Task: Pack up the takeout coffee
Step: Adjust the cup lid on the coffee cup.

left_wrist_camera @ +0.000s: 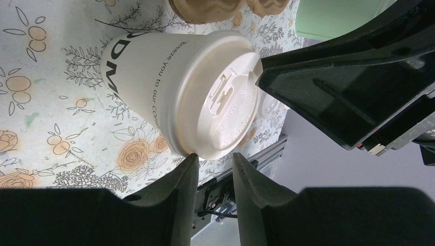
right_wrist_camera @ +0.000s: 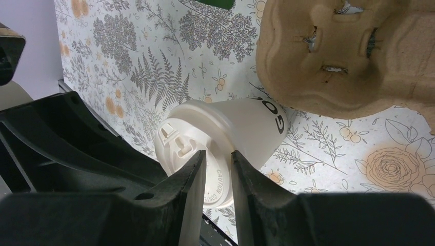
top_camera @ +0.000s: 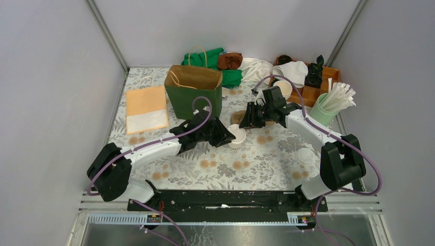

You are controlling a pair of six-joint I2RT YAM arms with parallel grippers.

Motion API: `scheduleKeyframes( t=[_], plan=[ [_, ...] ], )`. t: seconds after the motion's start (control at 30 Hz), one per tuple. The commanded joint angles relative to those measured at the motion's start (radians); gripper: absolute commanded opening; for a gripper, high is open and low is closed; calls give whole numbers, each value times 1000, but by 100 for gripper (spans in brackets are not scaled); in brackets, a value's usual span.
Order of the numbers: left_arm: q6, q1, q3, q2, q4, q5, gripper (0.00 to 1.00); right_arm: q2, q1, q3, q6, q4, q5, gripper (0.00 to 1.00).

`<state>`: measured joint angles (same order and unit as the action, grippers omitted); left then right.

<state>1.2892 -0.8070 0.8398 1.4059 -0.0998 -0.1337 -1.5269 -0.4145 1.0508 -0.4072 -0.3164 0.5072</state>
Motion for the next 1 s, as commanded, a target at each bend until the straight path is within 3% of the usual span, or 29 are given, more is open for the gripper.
scheduleKeyframes(
  t=[0.0, 0.2, 0.6, 0.97],
  plan=[
    [-48, 2, -39, 70, -69, 62, 37, -26, -23, -43, 24, -121, -42, 32],
    [-81, 2, -4, 69, -105, 78, 37, -23, -21, -17, 21, -129, -50, 32],
    [-227, 3, 273, 79, -275, 131, 43, -33, -12, 186, 29, -240, -122, 34],
    [-245, 4, 258, 11, -298, 127, 45, -20, 18, 195, 35, -235, -108, 39]
  ],
)
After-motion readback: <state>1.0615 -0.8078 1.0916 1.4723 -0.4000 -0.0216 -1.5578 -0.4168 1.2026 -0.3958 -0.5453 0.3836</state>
